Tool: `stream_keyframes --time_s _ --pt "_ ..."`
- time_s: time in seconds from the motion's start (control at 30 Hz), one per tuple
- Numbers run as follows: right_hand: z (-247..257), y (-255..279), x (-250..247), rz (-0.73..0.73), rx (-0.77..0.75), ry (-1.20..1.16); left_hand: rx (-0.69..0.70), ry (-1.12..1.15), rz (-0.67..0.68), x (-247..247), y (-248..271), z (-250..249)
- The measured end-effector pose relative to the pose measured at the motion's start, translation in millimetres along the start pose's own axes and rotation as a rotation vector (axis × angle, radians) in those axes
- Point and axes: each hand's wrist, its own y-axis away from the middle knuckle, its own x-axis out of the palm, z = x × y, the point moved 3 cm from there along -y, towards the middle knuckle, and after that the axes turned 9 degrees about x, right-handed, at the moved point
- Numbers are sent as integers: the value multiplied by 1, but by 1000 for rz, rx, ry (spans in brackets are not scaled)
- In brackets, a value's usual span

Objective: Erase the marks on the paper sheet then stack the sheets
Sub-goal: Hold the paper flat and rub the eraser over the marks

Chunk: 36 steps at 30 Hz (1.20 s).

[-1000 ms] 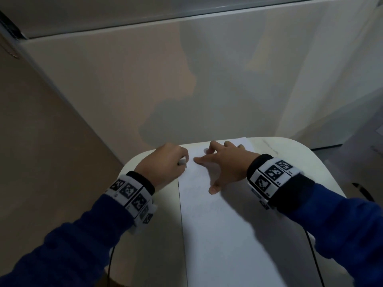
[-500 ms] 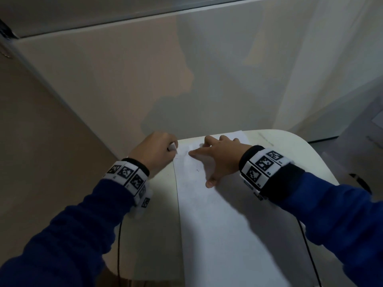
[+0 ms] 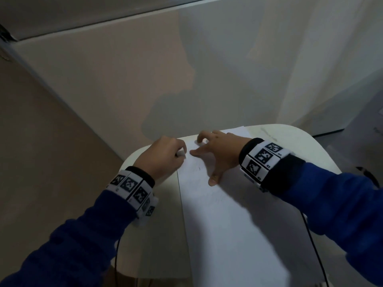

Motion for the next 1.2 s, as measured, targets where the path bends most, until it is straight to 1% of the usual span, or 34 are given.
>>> stream_keyframes --time_s 0.07,0.23,0.4,0.6,0.73,0.77,0.87,0.9,0.97,1.07,1.13,1.2 --pt "1 -1 0 0 -28 3 0 6 15 -1 2 0" --pt "-2 -4 4 19 -15 -8 -47 16 -82 -7 -5 8" --pt "-4 -4 4 33 18 -17 -17 -34 18 -6 -3 5" --pt "-2 -6 1 37 44 -23 -48 -16 -62 -9 -10 11" --pt "-1 -4 0 48 44 -2 -10 -33 22 -5 -6 6" --pt "-1 -4 0 51 42 3 -13 -32 14 -5 -6 6" --pt "0 -3 -1 49 36 19 -46 -9 -72 -10 -8 10" --pt "0 -4 -1 49 38 20 -51 -5 -76 -10 -9 9" --pt "0 -4 -1 53 43 12 -39 -6 -37 -9 -7 5" --pt "-1 -5 -1 47 46 -7 20 -29 27 -6 -2 -4" --pt "-2 -4 -1 26 44 -19 5 -37 5 -6 -4 -3" --pt "-4 -3 0 10 44 -40 -15 -17 -57 -6 -7 0"
